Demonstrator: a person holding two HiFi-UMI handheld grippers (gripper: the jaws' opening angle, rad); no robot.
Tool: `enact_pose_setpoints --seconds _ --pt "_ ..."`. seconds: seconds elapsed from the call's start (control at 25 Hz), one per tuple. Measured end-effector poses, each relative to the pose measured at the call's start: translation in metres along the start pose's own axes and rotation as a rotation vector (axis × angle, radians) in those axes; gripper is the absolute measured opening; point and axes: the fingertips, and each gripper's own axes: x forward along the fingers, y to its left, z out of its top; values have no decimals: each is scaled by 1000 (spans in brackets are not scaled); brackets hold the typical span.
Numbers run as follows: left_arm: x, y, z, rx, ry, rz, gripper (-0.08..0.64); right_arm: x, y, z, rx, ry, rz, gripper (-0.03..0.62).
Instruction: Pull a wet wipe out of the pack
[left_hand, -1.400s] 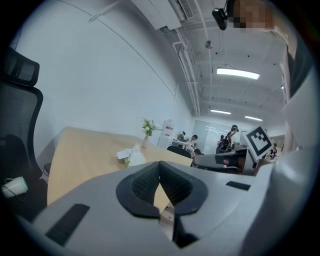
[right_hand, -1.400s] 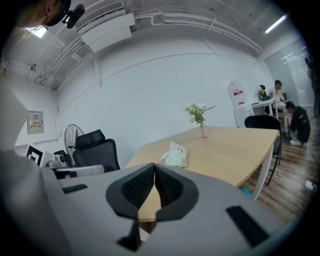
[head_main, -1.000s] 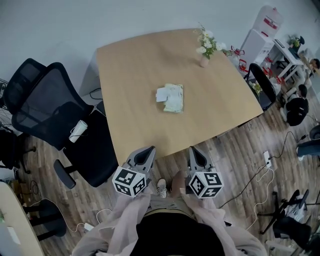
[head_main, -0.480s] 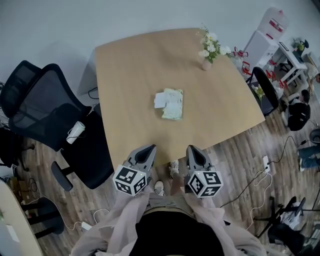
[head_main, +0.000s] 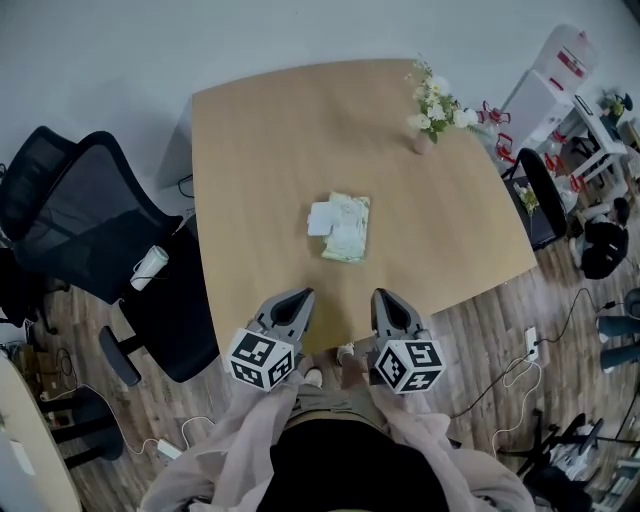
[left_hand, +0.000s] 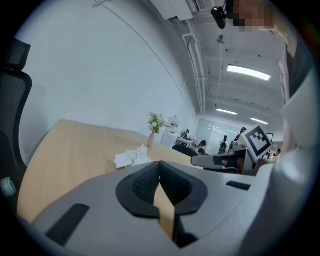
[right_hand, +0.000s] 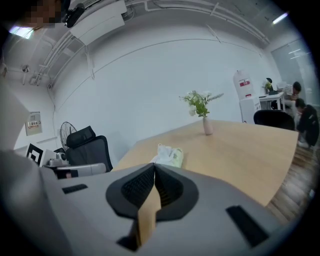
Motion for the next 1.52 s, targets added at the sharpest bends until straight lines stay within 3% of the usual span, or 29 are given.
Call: enact_pose_setpoints --seconds 0.76,1.44,1.52 --pt "56 34 11 -41 27 78 12 70 -41 32 -36 74 67 14" --pt "81 62 19 -70 43 186 12 156 -58 56 -115 166 228 17" --pt "82 66 18 -76 45 202 12 165 -60 55 -114 179 239 42"
